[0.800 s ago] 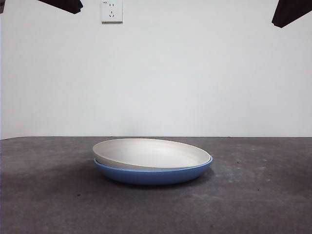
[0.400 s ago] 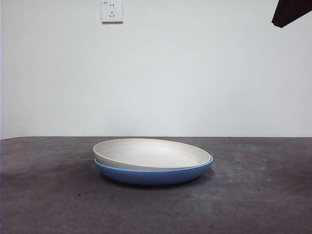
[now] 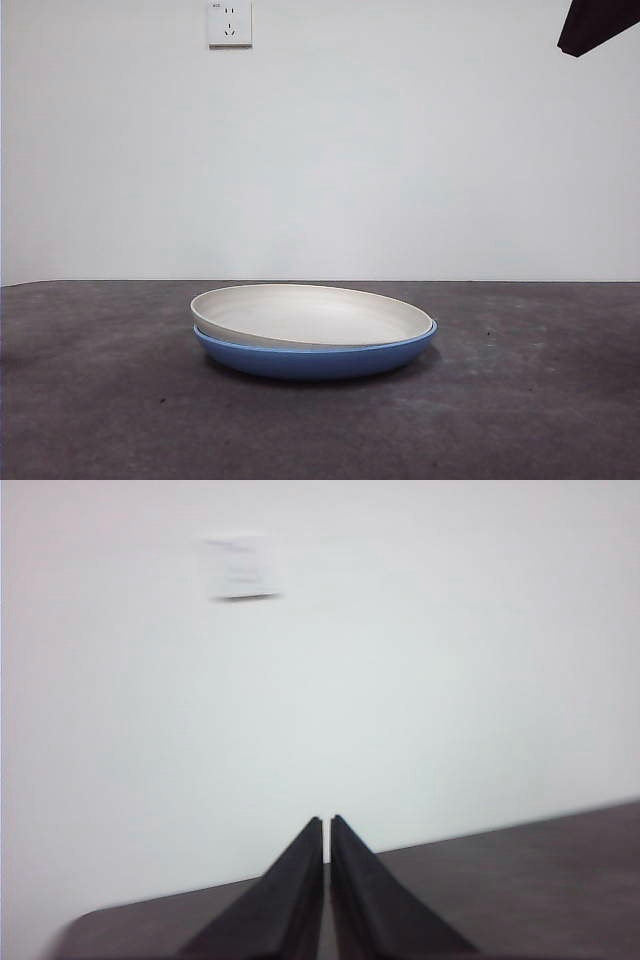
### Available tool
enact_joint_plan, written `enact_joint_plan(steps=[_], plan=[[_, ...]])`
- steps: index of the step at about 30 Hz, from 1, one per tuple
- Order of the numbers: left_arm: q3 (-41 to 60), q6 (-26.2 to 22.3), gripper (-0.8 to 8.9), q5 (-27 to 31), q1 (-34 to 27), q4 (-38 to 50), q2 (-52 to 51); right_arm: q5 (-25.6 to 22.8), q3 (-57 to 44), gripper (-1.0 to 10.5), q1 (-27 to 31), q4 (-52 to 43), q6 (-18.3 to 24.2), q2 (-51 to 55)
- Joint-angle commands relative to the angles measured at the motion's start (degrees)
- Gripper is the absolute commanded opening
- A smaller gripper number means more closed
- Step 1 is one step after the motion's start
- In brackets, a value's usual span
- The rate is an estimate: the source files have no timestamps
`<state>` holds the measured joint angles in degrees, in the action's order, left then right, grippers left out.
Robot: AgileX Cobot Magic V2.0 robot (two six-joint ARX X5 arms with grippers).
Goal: Pick up the white plate, put it on the blue plate, put it on desk
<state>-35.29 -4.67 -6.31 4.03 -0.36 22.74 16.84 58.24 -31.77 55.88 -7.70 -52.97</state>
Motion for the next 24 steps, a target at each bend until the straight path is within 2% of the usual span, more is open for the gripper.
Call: enact_joint_plan(steps=[1, 6, 13, 24], plan=[[4.83, -0.83, 0.1, 4.0, -2.05, 0.0, -2.99, 0.02, 1.11, 0.1, -0.39, -0.55, 0.68, -0.48], [14.6, -0.81, 0.1, 5.42, -5.2, 0.02, -9.88, 0.02, 1.11, 0.1, -0.39, -0.57, 0.68, -0.48], [25.79, -0.2, 0.1, 5.42, -6.32, -0.07, -16.5, 0.02, 1.11, 0.1, -0.39, -0.55, 0.68, -0.48], [34.27, 2.84, 0.1, 5.42, -6.32, -2.1, -22.4, 0.02, 1.11, 0.1, -0.39, -0.55, 0.68, -0.48]])
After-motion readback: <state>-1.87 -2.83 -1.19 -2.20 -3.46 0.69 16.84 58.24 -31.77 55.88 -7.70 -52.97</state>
